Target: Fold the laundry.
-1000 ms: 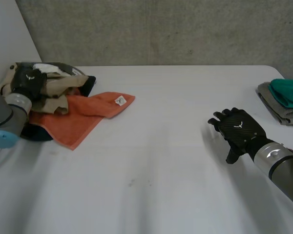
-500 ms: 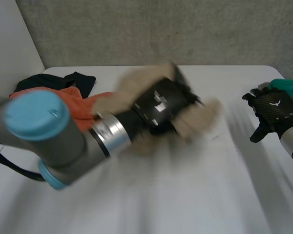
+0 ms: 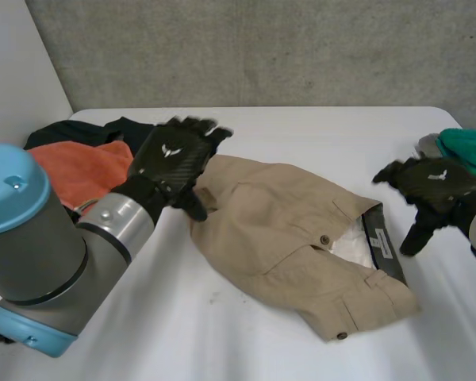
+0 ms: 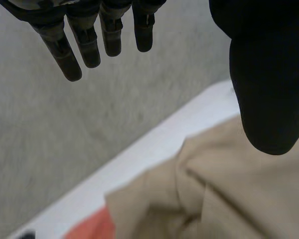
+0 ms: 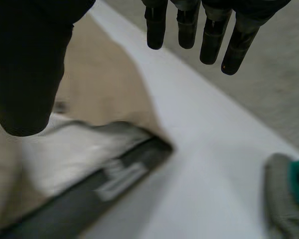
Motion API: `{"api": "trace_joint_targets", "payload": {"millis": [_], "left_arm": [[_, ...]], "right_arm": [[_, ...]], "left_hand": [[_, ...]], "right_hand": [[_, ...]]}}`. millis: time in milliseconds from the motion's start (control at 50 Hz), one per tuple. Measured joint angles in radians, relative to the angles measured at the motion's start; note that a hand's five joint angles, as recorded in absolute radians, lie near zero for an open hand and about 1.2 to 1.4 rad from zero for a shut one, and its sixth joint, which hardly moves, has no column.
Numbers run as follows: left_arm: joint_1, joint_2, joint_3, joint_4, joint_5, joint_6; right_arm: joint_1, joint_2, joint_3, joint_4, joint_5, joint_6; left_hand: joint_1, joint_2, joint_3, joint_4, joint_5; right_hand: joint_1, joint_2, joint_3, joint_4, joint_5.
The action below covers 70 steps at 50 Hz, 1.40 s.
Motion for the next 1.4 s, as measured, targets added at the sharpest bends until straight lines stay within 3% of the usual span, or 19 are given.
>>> {"api": "trace_joint_targets", "payload": {"millis": [100,240,320,400,460,480,520,540,620,680,900,1020,1140,1260,1300,1340,1360,1380,1400], "left_arm": [[0.032,-0.073,0.0,-0.012,-0.016,0.013],[0.077,-0.29,0.108,-0.052,0.022,0.15],[0.087,-0.41,0.183,-0.098,0.05,0.264],[0.086,-0.454,0.212,-0.119,0.059,0.301],[0.082,-0.467,0.219,-0.124,0.062,0.306],[0.078,-0.471,0.222,-0.125,0.062,0.306],[0.07,-0.474,0.225,-0.125,0.06,0.303],[0.066,-0.474,0.227,-0.125,0.059,0.301],[0.045,-0.453,0.232,-0.126,0.05,0.289],[0.035,-0.399,0.227,-0.132,0.046,0.275],[0.018,0.104,0.185,-0.144,0.047,0.137],[0.014,0.219,0.185,-0.144,0.053,0.083],[0.014,0.118,0.199,-0.143,0.05,0.076],[0.024,-0.143,0.286,-0.145,0.042,0.1],[0.026,-0.218,0.321,-0.146,0.038,0.112],[0.027,-0.291,0.358,-0.148,0.033,0.133],[0.027,-0.321,0.375,-0.149,0.031,0.146],[0.026,-0.336,0.384,-0.15,0.029,0.155],[0.025,-0.351,0.394,-0.15,0.028,0.166]], "right_arm": [[0.052,-0.004,-0.018,0.122,-0.016,0.02],[0.192,0.076,-0.053,0.162,-0.008,0.154],[0.236,0.134,-0.057,0.15,0.002,0.219],[0.281,0.193,-0.057,0.124,0.043,0.244],[0.301,0.214,-0.059,0.104,0.078,0.242],[0.315,0.225,-0.062,0.08,0.112,0.238],[0.324,0.231,-0.064,0.048,0.148,0.234],[0.327,0.232,-0.066,0.026,0.17,0.23],[0.332,0.207,-0.072,-0.048,0.226,0.203],[0.33,0.166,-0.075,-0.068,0.238,0.164],[0.309,-0.104,-0.202,-0.022,0.245,-0.049],[0.301,-0.147,-0.276,0.075,0.238,-0.082],[0.309,-0.062,-0.299,0.108,0.217,-0.086],[0.323,0.165,-0.305,0.015,0.205,-0.061],[0.328,0.212,-0.311,-0.01,0.208,-0.049],[0.338,0.279,-0.331,-0.052,0.221,-0.02],[0.341,0.3,-0.343,-0.068,0.231,-0.004],[0.343,0.308,-0.349,-0.077,0.237,0.005],[0.346,0.319,-0.36,-0.089,0.248,0.022]], "left_hand": [[0.0,0.0,0.0,0.0,0.0],[0.004,0.002,0.001,0.002,0.0],[0.175,0.158,0.149,0.15,0.133],[0.295,0.271,0.262,0.269,0.252],[0.485,0.469,0.449,0.457,0.436],[0.637,0.641,0.613,0.621,0.598],[0.723,0.731,0.703,0.714,0.689],[0.93,0.929,0.909,0.925,0.898],[0.946,0.992,0.979,0.993,0.947],[0.946,0.993,0.98,0.993,0.947],[0.946,0.994,0.981,0.996,0.947],[0.946,0.995,0.981,0.997,0.947],[0.946,0.995,0.981,0.997,0.947],[0.938,0.968,0.959,0.967,0.936],[0.884,0.887,0.886,0.89,0.873],[0.874,0.876,0.868,0.884,0.867],[0.484,0.525,0.545,0.544,0.53],[0.484,0.525,0.545,0.544,0.53],[0.198,0.261,0.28,0.275,0.259]], "right_hand": [[0.0,0.0,0.0,0.0,0.0],[0.0,0.0,0.0,0.0,0.0],[0.0,0.0,0.0,0.0,0.0],[0.0,0.0,0.0,0.0,0.0],[0.138,0.154,0.16,0.141,0.14],[0.352,0.419,0.421,0.397,0.385],[0.368,0.458,0.44,0.416,0.403],[0.652,0.835,0.817,0.794,0.759],[0.746,0.953,0.969,0.945,0.912],[0.747,0.953,0.97,0.946,0.913],[0.774,0.953,0.97,0.952,0.913],[0.775,0.953,0.97,0.952,0.912],[0.775,0.953,0.97,0.952,0.913],[0.775,0.953,0.97,0.952,0.913],[0.735,0.875,0.893,0.871,0.859],[0.443,0.55,0.567,0.545,0.557],[0.211,0.31,0.332,0.309,0.319],[0.211,0.31,0.332,0.309,0.319],[0.08,0.122,0.154,0.132,0.142]]}}
